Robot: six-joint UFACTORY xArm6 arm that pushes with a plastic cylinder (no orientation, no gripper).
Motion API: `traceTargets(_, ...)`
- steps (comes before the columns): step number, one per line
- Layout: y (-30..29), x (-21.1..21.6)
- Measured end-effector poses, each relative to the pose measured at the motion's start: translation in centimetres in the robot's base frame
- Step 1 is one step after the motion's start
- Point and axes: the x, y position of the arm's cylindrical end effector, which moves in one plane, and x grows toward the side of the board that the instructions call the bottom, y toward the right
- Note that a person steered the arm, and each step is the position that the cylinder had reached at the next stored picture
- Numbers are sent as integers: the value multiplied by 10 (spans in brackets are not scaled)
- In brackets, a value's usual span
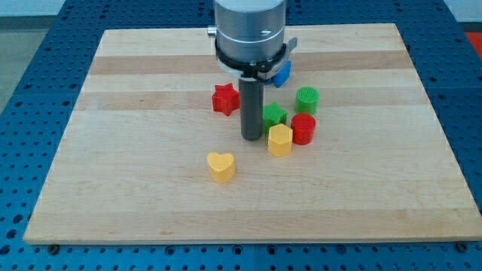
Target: Slide yellow hexagon below blue cube
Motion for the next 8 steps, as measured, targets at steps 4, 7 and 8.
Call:
traceTargets(4,-4,-8)
traceTargets(7,-3,56)
traceTargets(8,37,58)
